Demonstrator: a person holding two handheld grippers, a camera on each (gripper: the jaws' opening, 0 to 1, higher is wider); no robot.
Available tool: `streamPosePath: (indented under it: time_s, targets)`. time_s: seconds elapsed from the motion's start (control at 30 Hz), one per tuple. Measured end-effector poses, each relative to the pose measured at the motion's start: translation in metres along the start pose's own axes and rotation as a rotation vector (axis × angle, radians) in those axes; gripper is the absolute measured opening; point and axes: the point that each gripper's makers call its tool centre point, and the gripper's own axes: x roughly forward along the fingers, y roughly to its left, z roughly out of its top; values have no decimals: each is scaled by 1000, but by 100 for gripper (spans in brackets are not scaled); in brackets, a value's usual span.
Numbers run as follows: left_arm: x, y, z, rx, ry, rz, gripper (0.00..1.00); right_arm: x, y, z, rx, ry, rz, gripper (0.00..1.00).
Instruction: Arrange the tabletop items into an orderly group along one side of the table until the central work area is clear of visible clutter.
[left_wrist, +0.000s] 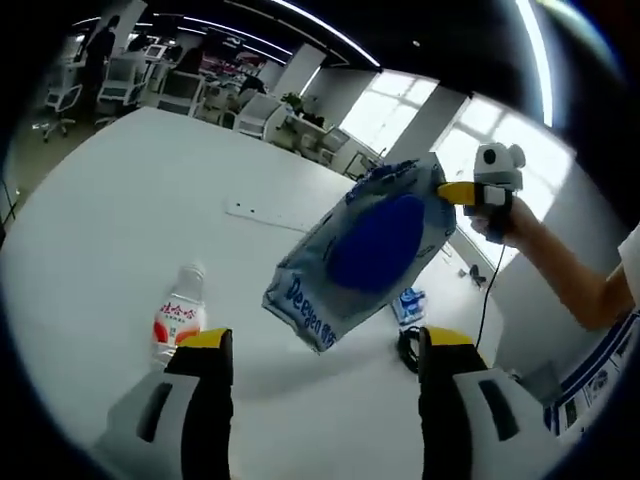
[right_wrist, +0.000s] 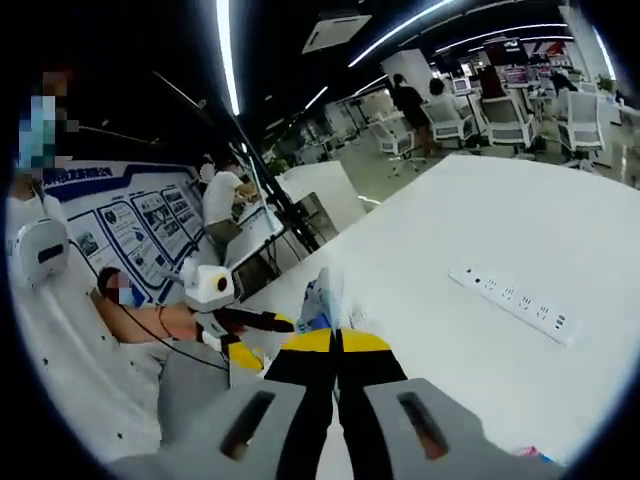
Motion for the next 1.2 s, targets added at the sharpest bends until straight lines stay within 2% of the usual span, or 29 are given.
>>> streamPosePath:
  time_s: [0.27, 0.37, 0.6, 0.73, 0.8, 1.07, 1.13, 1.2]
  targets:
    - [11, -3, 26, -35, -96, -4, 58, -22, -6, 20, 32, -109, -1, 0]
    - [15, -9, 32, -35, -116, -19, 51, -28, -7, 21, 35, -132, -12, 0]
    - [21, -18, 37, 34, -139, -19, 21, -36, -1, 19, 59, -182, -28, 0]
    - [26, -23, 46, 33, -165, -25, 14, -41, -1, 14, 75, -208, -44, 0]
    - [26, -23, 49, 68, -172, -7, 7, -46, -3, 13, 84, -224, -55, 0]
    - [25, -38, 58, 117, -157, -22, 3, -70, -26, 9, 154, -301, -125, 0]
    - [25, -41, 60, 181, -139, -23, 0, -74, -29, 5, 158, -307, -133, 0]
    - [24, -47, 64, 213, -124, -18, 0, -79, -32, 2, 181, -333, -154, 0]
